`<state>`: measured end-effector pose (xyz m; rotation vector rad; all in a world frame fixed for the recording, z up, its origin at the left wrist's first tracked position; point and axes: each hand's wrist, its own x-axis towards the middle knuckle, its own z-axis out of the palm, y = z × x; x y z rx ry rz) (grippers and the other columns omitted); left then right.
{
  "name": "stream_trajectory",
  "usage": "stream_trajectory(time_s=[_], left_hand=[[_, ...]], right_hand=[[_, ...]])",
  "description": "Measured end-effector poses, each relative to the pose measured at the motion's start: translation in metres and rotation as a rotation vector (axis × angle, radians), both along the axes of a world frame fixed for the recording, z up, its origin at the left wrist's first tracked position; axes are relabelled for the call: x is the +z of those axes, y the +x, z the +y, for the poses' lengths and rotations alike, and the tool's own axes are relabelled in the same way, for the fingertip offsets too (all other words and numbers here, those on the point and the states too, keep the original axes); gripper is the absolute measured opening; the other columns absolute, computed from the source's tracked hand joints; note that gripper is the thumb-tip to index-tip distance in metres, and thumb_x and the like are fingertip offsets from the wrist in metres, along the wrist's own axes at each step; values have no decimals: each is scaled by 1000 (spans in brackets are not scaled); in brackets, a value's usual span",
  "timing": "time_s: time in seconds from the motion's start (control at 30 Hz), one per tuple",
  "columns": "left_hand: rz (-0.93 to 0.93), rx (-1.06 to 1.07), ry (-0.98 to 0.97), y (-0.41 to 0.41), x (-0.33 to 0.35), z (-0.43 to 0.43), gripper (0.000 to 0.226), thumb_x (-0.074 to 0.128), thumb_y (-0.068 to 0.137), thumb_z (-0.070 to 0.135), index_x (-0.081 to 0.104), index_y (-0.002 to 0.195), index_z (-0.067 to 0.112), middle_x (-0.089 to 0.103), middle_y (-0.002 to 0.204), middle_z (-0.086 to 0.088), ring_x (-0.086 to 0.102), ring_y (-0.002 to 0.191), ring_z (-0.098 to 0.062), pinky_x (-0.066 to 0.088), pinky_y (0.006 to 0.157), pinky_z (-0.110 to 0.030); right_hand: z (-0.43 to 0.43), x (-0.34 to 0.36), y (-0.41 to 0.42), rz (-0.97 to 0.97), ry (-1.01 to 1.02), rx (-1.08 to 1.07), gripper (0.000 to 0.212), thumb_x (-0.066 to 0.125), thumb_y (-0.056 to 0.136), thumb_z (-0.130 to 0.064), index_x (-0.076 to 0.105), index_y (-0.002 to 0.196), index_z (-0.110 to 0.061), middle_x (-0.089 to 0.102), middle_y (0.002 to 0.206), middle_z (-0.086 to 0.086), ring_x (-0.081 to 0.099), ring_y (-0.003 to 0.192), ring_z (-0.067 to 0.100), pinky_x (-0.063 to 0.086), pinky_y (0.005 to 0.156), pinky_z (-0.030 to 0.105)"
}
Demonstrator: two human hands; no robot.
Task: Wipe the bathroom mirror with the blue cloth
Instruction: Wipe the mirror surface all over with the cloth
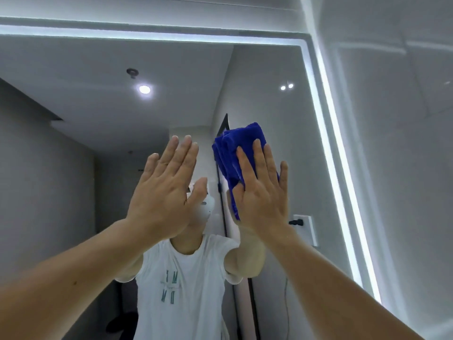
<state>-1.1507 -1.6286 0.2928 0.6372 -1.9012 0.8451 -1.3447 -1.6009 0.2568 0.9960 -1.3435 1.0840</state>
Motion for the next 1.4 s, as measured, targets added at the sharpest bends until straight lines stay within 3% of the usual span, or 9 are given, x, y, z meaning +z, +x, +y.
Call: stream_trajectory(time_s=[0.2,0.37,0.5,0.7,0.93,1.27,1.4], left_hand=[[-68,-64,35,-67,1,19,69,-9,90,59,-17,151,28,-25,158,13,-32,141,-1,-19,118,-30],[-125,-85,26,-108,8,31,71,-12,87,60,-23,149,28,-30,158,11,-35,140,-2,-18,119,-33],[-137,-139,9,-124,11,42,74,-10,88,61,-17,152,27,-26,159,11,-32,142,-2,-15,120,-34],[-192,-106,28,-131,4,49,73,-8,89,59,-19,152,25,-27,159,9,-32,142,-4,-12,121,-36],[-226,-117,44,-145,-3,50,71,-6,91,59,-19,152,26,-27,159,10,-33,141,-3,-11,122,-37],[-232,-155,65,-143,-22,48,72,-9,89,61,-19,151,27,-27,159,10,-33,141,-2,-15,120,-34],[-254,-118,86,-125,-28,44,73,-12,87,61,-22,151,26,-31,158,9,-34,141,-3,-13,121,-36]], right_hand=[[21,2,-71,-34,26,-95,61,27,95,-33,26,154,-18,21,161,13,16,149,29,14,117,55],[44,5,-125,-70,58,-193,59,26,95,-29,30,151,-13,28,158,17,24,146,33,19,116,55],[58,10,-150,-134,127,-230,62,18,95,-33,34,150,-11,31,156,18,30,144,35,22,115,51],[66,10,-156,-174,114,-252,63,20,92,-31,36,149,-8,34,154,21,34,142,35,22,115,48],[73,-2,-151,-227,170,-272,69,8,91,-35,31,152,-9,32,156,19,33,143,34,21,117,45],[73,-71,-154,-243,136,-208,61,26,91,-27,43,144,-3,43,147,24,48,132,38,38,110,48],[72,-98,-157,-221,100,-191,59,32,89,-22,44,143,-2,42,147,25,48,131,39,37,110,48]])
